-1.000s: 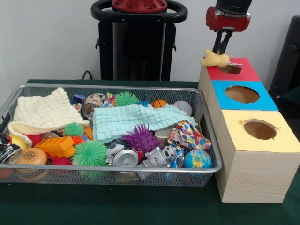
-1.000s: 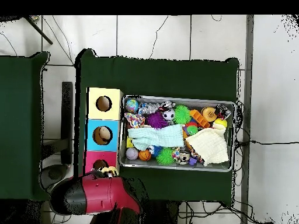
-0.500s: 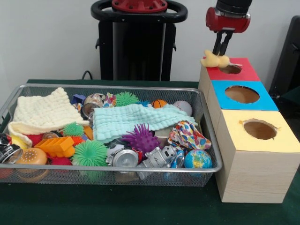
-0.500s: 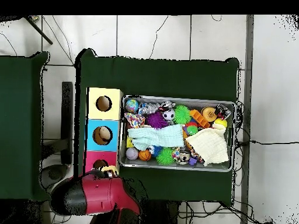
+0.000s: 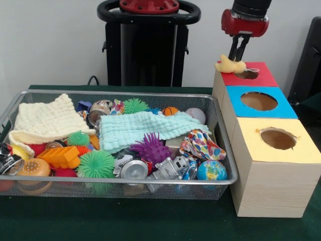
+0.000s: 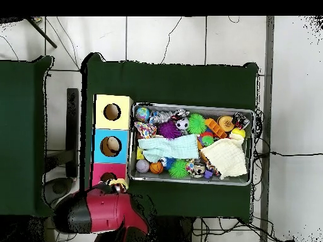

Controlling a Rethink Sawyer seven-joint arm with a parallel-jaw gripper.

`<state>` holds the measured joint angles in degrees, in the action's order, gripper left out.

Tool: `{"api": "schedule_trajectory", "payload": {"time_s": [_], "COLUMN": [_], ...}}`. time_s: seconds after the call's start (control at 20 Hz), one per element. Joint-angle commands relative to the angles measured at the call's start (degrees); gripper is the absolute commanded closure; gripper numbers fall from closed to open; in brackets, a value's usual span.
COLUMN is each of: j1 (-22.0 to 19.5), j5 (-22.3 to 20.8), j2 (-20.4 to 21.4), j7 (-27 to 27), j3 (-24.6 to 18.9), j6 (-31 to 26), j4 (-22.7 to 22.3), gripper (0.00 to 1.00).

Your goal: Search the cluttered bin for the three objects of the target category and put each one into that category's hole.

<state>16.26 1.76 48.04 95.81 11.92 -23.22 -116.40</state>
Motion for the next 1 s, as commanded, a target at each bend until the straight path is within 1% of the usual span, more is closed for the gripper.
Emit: {"api": "schedule_trajectory", "payload": {"time_s": [0.05,0.55,1.0], "j1": [0.49,1.53,2.73], "j5": [3.63,5.81,6.89], "j2": [-4.56,-4.56,-4.76], "j7": [15.83,15.17,15.21], "j3": [-0.48,-0.14,0.41], "j6": [1.79,0.96,0.34], "j4": [1.1,1.88,2.58], "gripper": [1.0,1.0,1.0]}}
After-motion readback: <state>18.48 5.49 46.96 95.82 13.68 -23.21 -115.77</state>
